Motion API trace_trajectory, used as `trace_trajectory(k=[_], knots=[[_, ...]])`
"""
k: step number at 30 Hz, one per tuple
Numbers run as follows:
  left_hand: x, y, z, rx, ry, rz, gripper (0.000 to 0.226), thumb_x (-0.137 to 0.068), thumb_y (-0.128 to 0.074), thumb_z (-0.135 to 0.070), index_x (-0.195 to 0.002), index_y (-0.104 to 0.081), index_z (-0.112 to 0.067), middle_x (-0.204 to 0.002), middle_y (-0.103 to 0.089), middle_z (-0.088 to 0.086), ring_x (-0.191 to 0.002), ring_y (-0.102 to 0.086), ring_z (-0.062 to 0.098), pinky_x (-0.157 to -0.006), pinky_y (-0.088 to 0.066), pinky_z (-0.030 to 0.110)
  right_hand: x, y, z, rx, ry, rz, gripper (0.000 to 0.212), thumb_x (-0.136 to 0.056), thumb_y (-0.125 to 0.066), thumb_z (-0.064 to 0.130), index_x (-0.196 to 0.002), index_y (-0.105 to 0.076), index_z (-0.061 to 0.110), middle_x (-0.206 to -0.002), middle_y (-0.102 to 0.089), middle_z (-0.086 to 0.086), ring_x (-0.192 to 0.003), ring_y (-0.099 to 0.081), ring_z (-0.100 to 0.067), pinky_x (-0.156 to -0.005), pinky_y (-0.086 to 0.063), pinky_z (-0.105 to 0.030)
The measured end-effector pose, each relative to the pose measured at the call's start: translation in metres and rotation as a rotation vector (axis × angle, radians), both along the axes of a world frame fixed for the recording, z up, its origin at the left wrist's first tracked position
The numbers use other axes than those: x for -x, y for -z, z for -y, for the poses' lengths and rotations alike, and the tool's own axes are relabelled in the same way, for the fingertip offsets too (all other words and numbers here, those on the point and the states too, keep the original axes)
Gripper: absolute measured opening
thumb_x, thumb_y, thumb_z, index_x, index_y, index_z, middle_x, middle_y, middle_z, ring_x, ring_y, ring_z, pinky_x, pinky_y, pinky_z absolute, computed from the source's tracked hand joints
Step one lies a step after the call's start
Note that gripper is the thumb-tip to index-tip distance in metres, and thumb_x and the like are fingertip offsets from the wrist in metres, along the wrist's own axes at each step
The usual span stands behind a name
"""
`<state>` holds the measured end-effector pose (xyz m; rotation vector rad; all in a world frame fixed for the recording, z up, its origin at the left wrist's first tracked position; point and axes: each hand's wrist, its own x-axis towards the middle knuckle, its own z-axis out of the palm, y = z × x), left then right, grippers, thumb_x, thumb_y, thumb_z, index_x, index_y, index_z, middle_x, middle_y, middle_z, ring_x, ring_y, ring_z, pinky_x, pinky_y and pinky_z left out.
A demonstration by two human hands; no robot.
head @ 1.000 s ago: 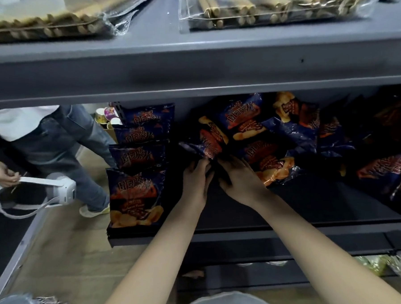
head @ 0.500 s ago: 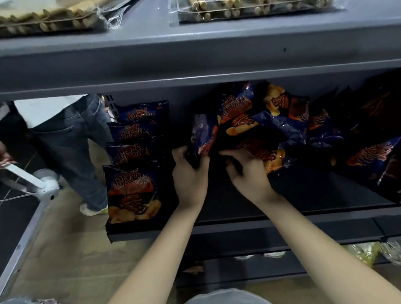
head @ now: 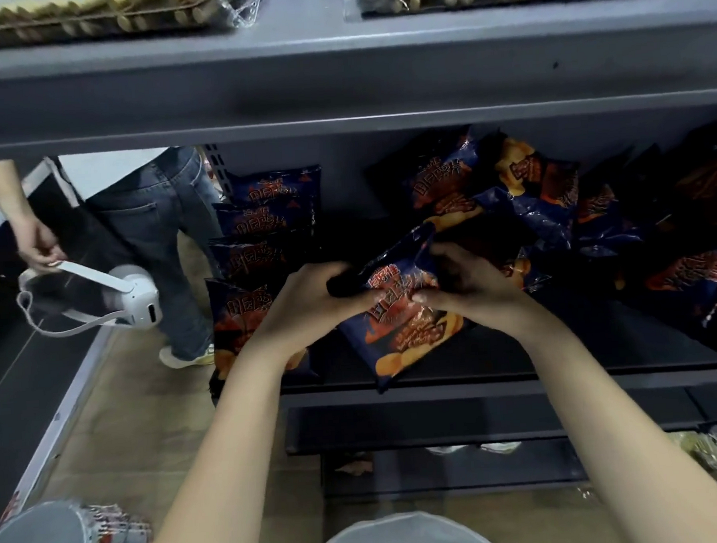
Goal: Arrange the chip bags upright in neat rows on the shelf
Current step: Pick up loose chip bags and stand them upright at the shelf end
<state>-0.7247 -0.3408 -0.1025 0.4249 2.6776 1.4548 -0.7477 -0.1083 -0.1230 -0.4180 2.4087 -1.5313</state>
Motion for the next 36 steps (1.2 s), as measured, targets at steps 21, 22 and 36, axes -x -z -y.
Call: trace_trajectory(k=[21, 22, 36], knots=[[-0.010, 0.103, -0.070, 0.613, -0.142, -0.131, 0.051, -0.097, -0.032, -0.042, -0.143, -0.029, -0.021, -0.154, -0.019, 0.005, -0.141, -0.015, 0.027, -0.115, -0.013, 0.040, 0.038, 0.032, 0.011, 0.190, 0.650, -0.179, 0.059, -0.088, -0.064, 0.027, -0.140, -0.037, 0.020, -0.130, -0.052, 0.005, -0.123, -0.050, -0.017, -0.103, -0.043, -0.040], [-0.011, 0.108, -0.071, 0.621, -0.142, -0.140, 0.051, -0.097, -0.030, -0.043, -0.143, -0.029, -0.021, -0.154, -0.019, 0.006, -0.141, -0.013, 0.027, -0.115, -0.011, 0.041, 0.042, 0.033, 0.016, 0.200, 0.629, -0.181, 0.058, -0.088, -0.064, 0.027, -0.139, -0.038, 0.019, -0.125, -0.052, 0.008, -0.123, -0.049, -0.015, -0.103, -0.042, -0.033], [-0.012, 0.111, -0.071, 0.470, -0.171, -0.214, 0.050, -0.098, -0.030, -0.041, -0.140, -0.037, -0.016, -0.151, -0.031, 0.007, -0.141, -0.019, 0.023, -0.113, 0.002, 0.032, 0.108, 0.054, 0.082, 0.227, 0.564, 0.026, 0.045, -0.092, -0.059, 0.019, -0.134, -0.043, 0.014, -0.124, -0.057, -0.008, -0.116, -0.053, -0.024, -0.086, -0.041, -0.027]])
